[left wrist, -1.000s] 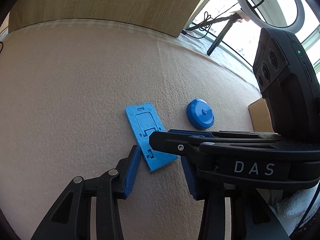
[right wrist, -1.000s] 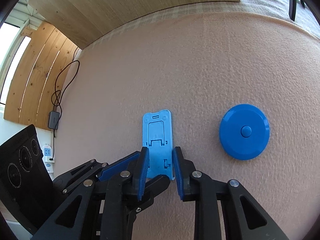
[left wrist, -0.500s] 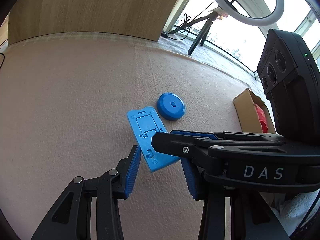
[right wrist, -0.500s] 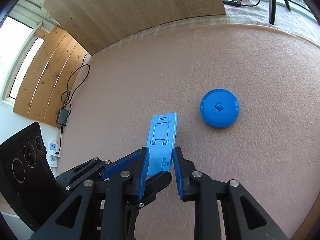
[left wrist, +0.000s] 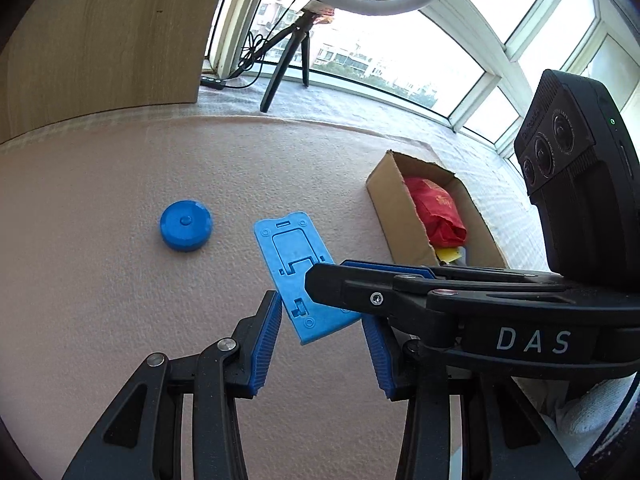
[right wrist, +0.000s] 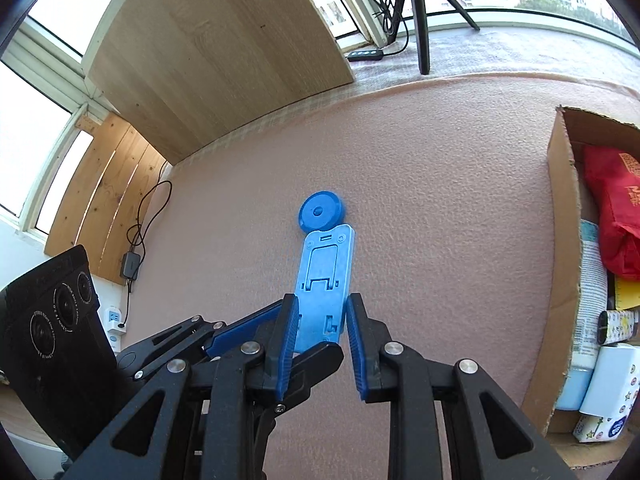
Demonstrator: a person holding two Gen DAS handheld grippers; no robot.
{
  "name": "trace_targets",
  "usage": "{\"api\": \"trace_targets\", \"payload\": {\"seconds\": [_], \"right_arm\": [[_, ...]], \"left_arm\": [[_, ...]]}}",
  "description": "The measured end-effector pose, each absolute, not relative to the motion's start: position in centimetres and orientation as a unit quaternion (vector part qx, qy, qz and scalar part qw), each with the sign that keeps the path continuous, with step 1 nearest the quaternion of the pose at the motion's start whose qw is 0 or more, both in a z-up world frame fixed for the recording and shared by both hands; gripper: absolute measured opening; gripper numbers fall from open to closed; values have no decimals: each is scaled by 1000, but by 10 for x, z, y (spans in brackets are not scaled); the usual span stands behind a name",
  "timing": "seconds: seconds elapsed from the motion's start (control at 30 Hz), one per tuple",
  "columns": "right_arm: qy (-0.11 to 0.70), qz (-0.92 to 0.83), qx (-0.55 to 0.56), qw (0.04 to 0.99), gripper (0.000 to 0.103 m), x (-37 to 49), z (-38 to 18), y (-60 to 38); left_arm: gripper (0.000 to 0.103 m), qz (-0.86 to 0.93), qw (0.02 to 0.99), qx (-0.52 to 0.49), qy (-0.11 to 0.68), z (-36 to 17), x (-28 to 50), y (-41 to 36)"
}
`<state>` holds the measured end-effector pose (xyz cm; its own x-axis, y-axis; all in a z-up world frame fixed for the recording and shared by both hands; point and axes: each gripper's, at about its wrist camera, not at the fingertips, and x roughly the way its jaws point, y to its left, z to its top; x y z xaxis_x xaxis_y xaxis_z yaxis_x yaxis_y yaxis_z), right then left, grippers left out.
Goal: Organize objects
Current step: 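Carry the phone stand in the right tool over the box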
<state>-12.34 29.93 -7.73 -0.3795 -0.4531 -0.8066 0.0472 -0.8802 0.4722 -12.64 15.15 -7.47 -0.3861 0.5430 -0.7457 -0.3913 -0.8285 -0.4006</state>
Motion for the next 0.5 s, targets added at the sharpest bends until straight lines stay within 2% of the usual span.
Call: {"api": "trace_targets", "payload": {"seconds": [0.5], "right_arm": [[-237,-834,495,57,23,-59,-57,431]], "left_arm": [[45,793,389,-467,-41,-61,-97,299]]}}
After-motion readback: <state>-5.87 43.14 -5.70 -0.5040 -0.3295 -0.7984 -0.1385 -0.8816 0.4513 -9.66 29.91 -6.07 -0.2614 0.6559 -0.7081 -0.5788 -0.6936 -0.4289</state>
